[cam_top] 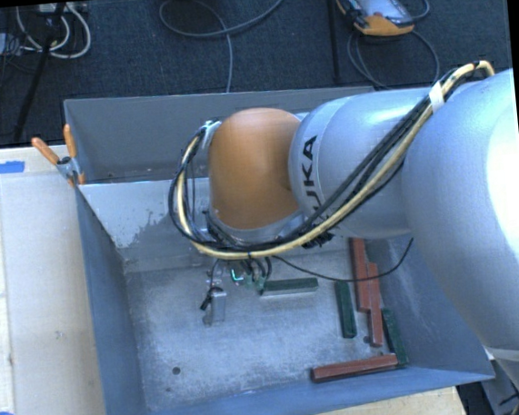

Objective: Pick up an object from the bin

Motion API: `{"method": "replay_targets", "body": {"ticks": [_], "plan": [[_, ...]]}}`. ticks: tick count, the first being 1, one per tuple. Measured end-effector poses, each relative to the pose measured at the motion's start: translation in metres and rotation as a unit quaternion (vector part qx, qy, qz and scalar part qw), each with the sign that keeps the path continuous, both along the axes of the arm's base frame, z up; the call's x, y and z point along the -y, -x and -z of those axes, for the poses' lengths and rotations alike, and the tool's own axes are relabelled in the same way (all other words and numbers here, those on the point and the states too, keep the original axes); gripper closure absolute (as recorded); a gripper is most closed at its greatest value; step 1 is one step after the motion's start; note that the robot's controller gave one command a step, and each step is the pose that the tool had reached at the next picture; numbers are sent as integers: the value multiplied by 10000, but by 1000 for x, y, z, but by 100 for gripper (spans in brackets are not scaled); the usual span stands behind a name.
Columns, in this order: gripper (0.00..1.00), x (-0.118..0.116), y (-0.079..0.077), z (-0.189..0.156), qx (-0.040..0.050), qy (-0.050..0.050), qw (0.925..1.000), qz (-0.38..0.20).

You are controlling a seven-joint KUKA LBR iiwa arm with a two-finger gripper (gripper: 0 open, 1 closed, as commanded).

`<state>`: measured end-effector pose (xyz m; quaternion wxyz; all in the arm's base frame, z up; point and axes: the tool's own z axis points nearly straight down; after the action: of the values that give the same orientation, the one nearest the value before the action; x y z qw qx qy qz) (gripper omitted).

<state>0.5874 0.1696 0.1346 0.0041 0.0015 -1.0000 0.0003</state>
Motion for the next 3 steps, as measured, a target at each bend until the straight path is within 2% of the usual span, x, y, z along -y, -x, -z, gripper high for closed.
{"method": "replay_targets", "body": {"ticks": [1, 2, 3], "plan": [[0, 120, -19, 67, 20, 4, 9934, -1148], [0, 169, -14, 33, 51, -1, 9934, -1147], [0, 191, -10, 35, 36, -3, 10000, -24]]}}
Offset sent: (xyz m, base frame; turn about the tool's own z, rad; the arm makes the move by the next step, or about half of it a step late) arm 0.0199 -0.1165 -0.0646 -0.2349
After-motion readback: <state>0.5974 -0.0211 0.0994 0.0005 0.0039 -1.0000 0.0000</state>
